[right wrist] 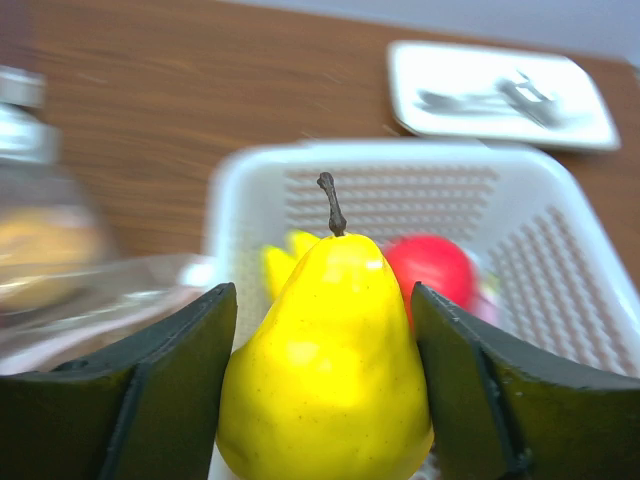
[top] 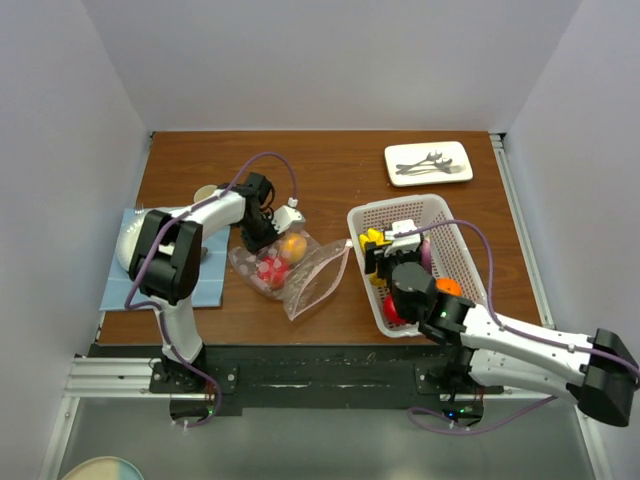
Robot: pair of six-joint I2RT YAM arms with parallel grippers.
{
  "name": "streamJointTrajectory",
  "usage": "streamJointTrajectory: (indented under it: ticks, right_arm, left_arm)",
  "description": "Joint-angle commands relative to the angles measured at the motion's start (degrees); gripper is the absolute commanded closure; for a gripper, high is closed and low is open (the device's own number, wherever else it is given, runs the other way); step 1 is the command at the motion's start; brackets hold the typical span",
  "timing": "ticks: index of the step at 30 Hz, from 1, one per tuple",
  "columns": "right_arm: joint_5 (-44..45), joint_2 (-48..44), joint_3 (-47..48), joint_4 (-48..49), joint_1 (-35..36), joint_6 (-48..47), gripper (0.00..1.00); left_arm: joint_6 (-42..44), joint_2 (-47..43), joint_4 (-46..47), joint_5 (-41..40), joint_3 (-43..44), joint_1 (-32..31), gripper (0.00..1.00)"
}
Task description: Open the zip-top bag and remove the fake food
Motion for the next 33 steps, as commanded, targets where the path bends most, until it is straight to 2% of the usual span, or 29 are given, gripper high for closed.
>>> streamJointTrajectory:
  ticks: [1, 2, 6, 9, 10, 14, 17, 18, 20, 21, 22, 23, 24, 30, 32, 33]
  right_arm:
    - [13.6, 5.35, 2.45, -11.58, -7.88, 8.34, 0.05]
    - [13.33, 5.8, 2.19, -11.15, -8.33, 7.22, 0.01]
    - [4.05, 3.62, 0.61, -2.04, -8.51, 2.3, 0.01]
    - [-11.86, 0.8, 0.25, 1.15, -8.51, -1.84, 0.01]
    - [-22.69, 0.01, 1.3, 0.64, -8.51, -2.28, 0.01]
    - [-37.62, -0.71, 2.62, -0.15, -7.46, -3.08, 0.02]
    - [-35.73, 5.52, 4.29, -3.94, -2.29, -4.04, 0.27]
    - [-35.28, 8.59, 4.3, -3.15, 0.86, -4.13, 0.43]
    - [-34.92, 12.12, 4.91, -1.57, 2.73, -3.35, 0.58]
    - [-35.53, 15.44, 5.35, -0.17, 3.61, -3.17, 0.73]
    - [-35.63, 16.86, 6.13, 0.71, 4.06, -3.08, 0.83]
    - [-35.63, 18.1, 6.58, 1.42, 4.5, -2.82, 0.91]
    - [-35.89, 19.41, 6.93, 2.9, 4.85, -2.9, 0.94]
    - [-35.63, 26.62, 9.3, 7.57, 5.03, -4.48, 0.89]
    - [-35.97, 29.86, 10.36, 9.24, 5.03, -5.18, 0.82]
    - [-36.33, 31.28, 10.62, 11.42, 5.03, -5.28, 0.75]
  left_arm:
    - [-0.49, -2.16, 0.45, -0.53, -0.79, 0.42, 1.0]
    - [-0.49, -2.33, 0.36, -0.44, -0.79, 0.42, 1.0]
    - [-0.58, -2.77, 0.19, -0.44, -0.61, 0.5, 1.0]
    - [-0.49, -2.77, 0.01, -0.53, 0.0, 0.42, 1.0]
    - [-0.58, -2.77, -0.16, -0.53, 0.35, 0.42, 1.0]
    - [-0.66, -2.25, -0.08, 0.26, 1.14, 0.5, 1.0]
    - [-0.93, -1.37, 0.36, 0.44, 1.23, 0.5, 1.0]
    - [-1.1, -1.11, 0.54, 0.44, 1.23, 0.5, 1.0]
    - [-1.37, -0.49, 0.8, 0.35, 1.23, 0.5, 1.0]
    - [-1.46, -0.4, 0.89, 0.44, 1.23, 0.5, 1.0]
    - [-1.63, -0.4, 0.98, 0.44, 1.41, 0.5, 1.0]
    - [-1.55, -0.58, 0.72, 0.61, 1.58, 0.5, 1.0]
    - [-1.63, -0.66, 0.45, 0.7, 1.85, 0.5, 1.0]
    - [-1.55, -1.81, -3.15, 1.75, 6.76, 0.85, 1.0]
    - [-1.72, -2.24, -3.94, 2.54, 7.47, 0.85, 1.0]
    - [-1.72, -2.33, -4.03, 2.81, 7.39, 0.77, 1.0]
